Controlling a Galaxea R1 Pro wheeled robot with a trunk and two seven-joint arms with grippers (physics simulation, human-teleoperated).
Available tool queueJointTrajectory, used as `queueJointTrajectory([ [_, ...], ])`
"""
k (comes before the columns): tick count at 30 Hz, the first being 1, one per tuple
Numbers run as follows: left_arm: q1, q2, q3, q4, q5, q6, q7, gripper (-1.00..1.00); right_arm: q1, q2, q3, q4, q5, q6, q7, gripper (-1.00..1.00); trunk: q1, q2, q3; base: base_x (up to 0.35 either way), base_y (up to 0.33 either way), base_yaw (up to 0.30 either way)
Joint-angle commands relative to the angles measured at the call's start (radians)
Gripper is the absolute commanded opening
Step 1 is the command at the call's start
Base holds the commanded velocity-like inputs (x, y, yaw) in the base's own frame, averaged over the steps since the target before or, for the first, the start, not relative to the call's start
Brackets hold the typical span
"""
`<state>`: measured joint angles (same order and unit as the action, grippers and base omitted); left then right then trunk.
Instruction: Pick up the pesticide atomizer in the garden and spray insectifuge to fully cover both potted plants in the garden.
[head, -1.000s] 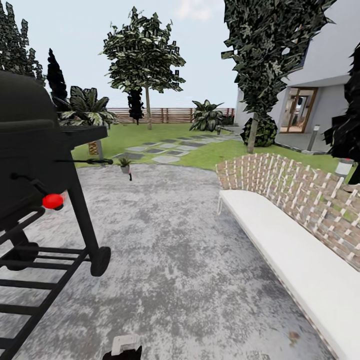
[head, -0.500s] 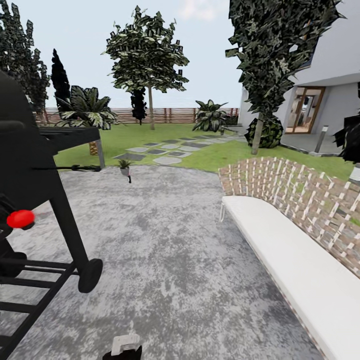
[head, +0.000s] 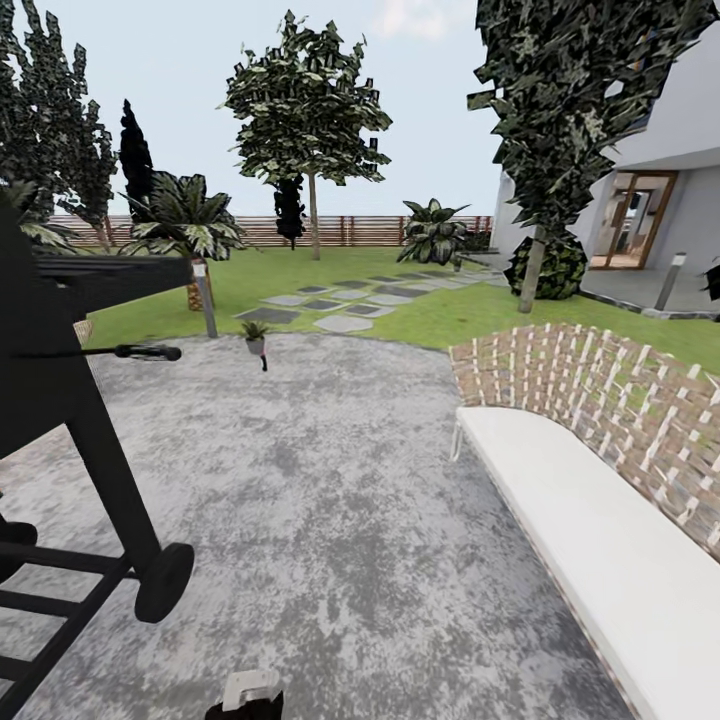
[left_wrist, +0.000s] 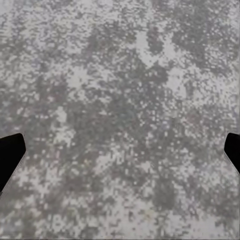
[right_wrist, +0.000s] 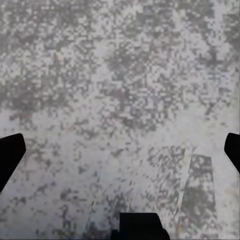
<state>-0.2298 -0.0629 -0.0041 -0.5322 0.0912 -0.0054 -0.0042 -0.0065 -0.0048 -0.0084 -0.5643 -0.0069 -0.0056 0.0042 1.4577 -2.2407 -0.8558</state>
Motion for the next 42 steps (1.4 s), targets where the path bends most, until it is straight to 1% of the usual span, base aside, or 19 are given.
queueJointTrajectory([
  [1,0.0,0.0,-0.001,0.0,0.01,-0.001,0.0,1.0,0.0,0.0,-0.001,0.0,-0.001,-0.001,0.0,1.0,0.0,0.0,-0.001,0.34,-0.009,0.001],
  [7,-0.001,0.0,-0.001,0.0,0.01,-0.001,0.0,1.0,0.0,0.0,-0.001,0.0,0.0,-0.001,-0.001,1.0,0.0,0.0,-0.001,0.34,-0.002,0.009],
  [15,-0.001,0.0,-0.001,0.0,0.01,-0.001,0.0,1.0,0.0,0.0,-0.001,0.002,0.001,-0.001,-0.001,1.0,0.0,0.0,-0.001,0.34,0.0,0.141],
  [34,0.0,0.0,-0.001,0.0,0.01,-0.001,0.0,1.0,-0.001,0.003,-0.001,0.006,0.005,-0.001,-0.001,1.0,0.0,0.0,-0.001,0.34,0.0,0.005],
  [42,0.0,0.0,-0.001,0.0,0.01,-0.001,0.0,1.0,0.0,0.001,-0.001,0.005,0.005,-0.001,-0.001,1.0,0.0,0.0,-0.001,0.34,0.0,0.077],
])
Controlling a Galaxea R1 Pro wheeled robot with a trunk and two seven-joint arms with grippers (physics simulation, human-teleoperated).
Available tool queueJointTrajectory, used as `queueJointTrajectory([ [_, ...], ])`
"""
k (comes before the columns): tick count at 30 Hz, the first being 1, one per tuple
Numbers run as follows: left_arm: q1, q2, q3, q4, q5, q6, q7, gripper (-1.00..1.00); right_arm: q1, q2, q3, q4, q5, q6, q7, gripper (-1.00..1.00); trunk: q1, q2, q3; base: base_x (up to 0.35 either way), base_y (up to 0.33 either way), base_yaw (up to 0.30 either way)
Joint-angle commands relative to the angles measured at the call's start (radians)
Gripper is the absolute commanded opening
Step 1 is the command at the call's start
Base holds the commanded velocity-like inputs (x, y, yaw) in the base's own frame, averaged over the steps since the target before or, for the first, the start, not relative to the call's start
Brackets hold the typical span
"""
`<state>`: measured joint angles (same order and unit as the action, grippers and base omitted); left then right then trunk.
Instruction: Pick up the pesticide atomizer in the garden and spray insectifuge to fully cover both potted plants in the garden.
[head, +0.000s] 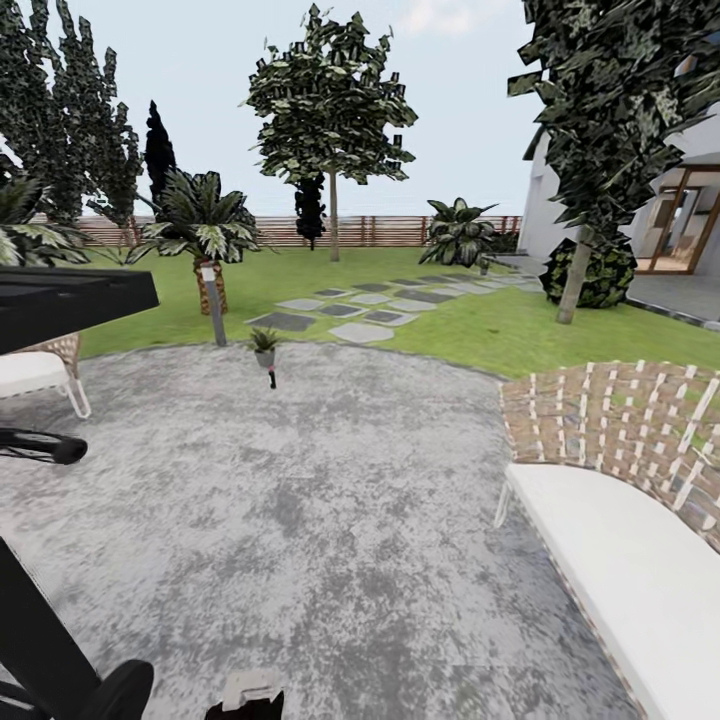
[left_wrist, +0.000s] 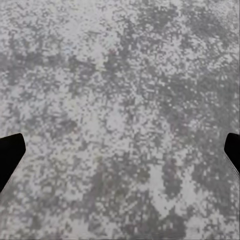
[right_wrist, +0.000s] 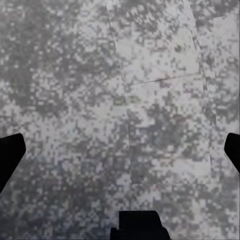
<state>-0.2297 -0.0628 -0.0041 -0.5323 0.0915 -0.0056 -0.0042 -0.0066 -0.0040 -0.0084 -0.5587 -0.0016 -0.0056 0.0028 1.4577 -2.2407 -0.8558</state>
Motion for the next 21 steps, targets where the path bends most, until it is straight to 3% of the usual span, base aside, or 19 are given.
queueJointTrajectory([
  [1,0.0,0.0,-0.001,0.0,0.01,-0.001,0.0,1.0,0.0,0.0,-0.001,0.0,-0.001,-0.001,0.0,1.0,0.0,0.0,-0.001,0.34,0.0,0.016],
  [21,0.0,0.0,-0.001,0.0,0.01,-0.001,0.0,1.0,0.0,0.001,-0.001,-0.001,-0.002,-0.001,0.0,1.0,0.0,0.0,-0.001,0.34,0.0,0.001],
])
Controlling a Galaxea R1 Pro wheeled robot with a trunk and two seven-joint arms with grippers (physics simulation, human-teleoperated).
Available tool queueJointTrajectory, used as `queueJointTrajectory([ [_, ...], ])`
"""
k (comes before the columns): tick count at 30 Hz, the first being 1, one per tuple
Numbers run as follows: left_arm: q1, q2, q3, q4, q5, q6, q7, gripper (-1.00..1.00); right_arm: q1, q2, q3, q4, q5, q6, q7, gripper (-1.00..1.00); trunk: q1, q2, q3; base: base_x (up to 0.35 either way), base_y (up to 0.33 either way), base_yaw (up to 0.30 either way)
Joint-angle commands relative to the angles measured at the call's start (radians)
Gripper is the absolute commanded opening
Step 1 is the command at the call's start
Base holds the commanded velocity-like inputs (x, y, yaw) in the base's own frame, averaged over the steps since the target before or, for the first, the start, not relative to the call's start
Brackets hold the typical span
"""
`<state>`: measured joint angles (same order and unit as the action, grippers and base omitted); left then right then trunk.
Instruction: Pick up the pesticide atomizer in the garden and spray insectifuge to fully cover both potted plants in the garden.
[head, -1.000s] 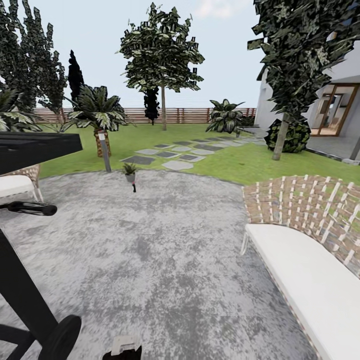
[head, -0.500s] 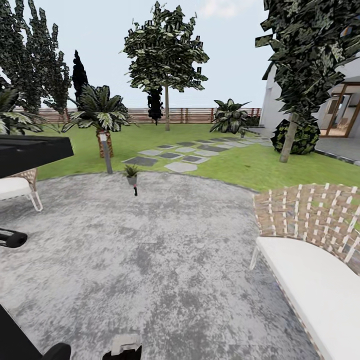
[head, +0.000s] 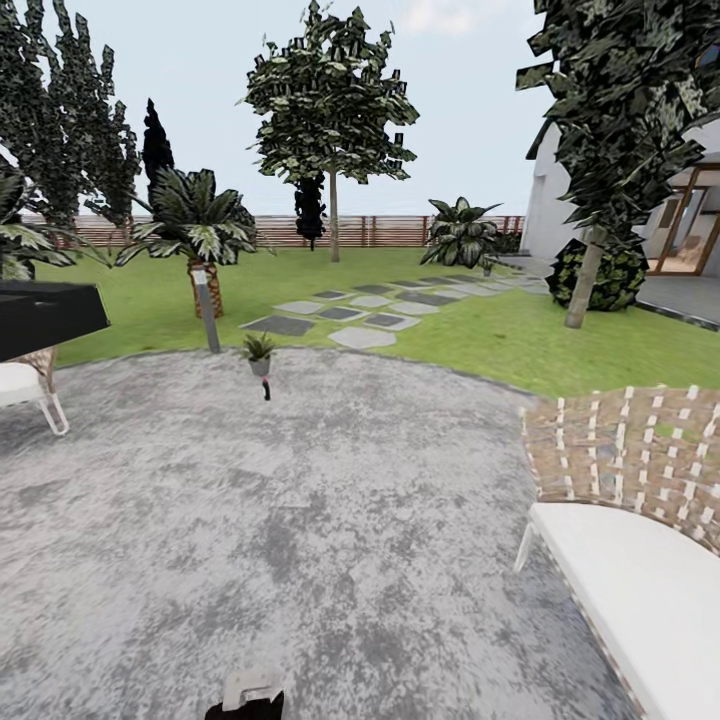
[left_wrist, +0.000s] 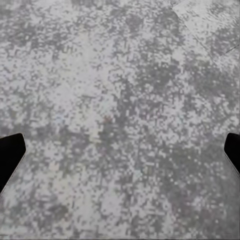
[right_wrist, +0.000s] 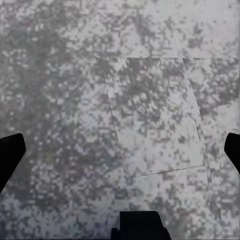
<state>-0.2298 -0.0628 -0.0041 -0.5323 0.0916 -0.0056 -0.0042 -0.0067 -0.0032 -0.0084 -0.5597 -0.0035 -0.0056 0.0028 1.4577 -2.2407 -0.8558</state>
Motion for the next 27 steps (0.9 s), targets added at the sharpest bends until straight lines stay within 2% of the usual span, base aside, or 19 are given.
queueJointTrajectory([
  [1,0.0,0.0,-0.001,0.0,0.01,-0.001,0.0,1.0,0.0,0.0,-0.001,0.0,-0.001,-0.001,0.0,1.0,0.0,0.0,-0.001,0.34,0.0,0.0],
  [17,0.0,0.0,-0.001,0.0,0.01,-0.001,0.0,1.0,-0.001,0.001,-0.001,0.0,0.0,-0.001,0.0,1.0,0.0,0.0,-0.001,0.34,0.0,0.0],
  [27,0.0,0.0,-0.001,0.0,0.01,-0.001,0.0,1.0,0.0,0.0,-0.001,0.0,0.0,-0.001,0.0,1.0,0.0,0.0,-0.001,0.34,0.0,0.068],
])
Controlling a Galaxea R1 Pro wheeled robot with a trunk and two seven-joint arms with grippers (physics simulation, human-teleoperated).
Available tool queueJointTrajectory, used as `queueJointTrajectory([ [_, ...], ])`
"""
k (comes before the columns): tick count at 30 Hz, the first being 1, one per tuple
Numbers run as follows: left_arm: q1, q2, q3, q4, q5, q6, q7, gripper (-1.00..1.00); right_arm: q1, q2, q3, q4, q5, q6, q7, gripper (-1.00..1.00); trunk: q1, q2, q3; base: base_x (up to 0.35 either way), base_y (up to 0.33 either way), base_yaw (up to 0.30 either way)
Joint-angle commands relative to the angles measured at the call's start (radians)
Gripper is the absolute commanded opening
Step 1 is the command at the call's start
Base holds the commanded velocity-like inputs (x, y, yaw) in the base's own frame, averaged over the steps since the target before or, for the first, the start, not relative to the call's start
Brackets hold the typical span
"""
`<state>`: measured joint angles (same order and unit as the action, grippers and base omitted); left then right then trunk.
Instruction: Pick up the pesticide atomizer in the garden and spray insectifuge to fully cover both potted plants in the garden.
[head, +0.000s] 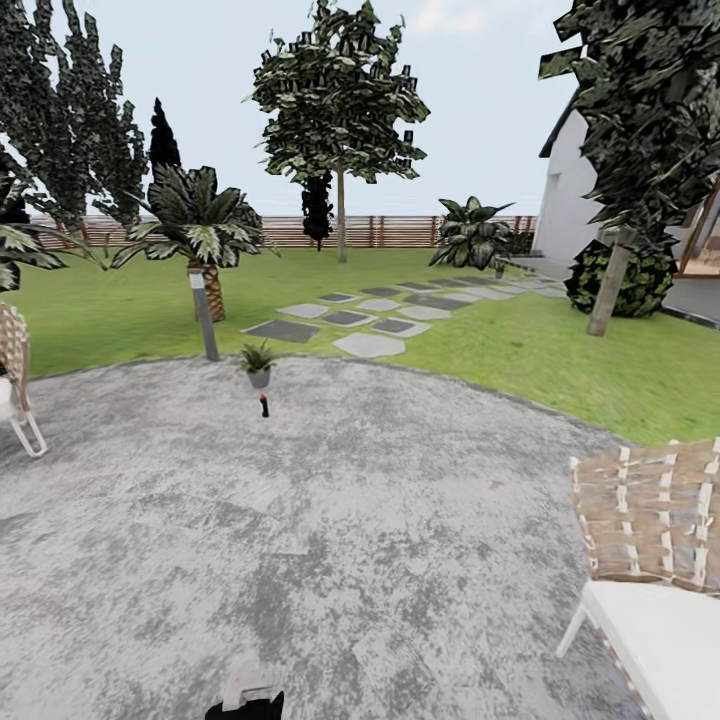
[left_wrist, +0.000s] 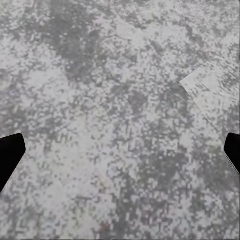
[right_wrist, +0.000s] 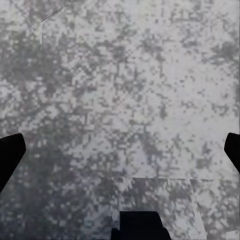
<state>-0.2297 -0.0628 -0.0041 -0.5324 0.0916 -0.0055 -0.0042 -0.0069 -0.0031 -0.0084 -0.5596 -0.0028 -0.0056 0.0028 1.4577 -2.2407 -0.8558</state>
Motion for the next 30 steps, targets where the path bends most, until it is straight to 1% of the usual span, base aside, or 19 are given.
queueJointTrajectory([
  [1,0.0,0.0,-0.001,0.0,0.01,-0.001,0.0,1.0,0.0,0.0,-0.001,0.0,0.0,-0.001,0.0,1.0,0.0,0.0,-0.001,0.34,0.0,0.084],
  [17,-0.001,0.0,-0.001,0.0,0.01,-0.001,0.0,1.0,0.0,0.0,-0.001,0.0,0.0,-0.001,0.0,1.0,0.0,0.0,-0.001,0.34,0.0,0.133],
  [30,0.0,0.0,-0.001,0.0,0.01,-0.001,0.0,1.0,0.0,-0.003,0.004,0.001,0.006,-0.001,0.001,1.0,0.0,0.0,-0.001,0.34,0.0,0.013],
])
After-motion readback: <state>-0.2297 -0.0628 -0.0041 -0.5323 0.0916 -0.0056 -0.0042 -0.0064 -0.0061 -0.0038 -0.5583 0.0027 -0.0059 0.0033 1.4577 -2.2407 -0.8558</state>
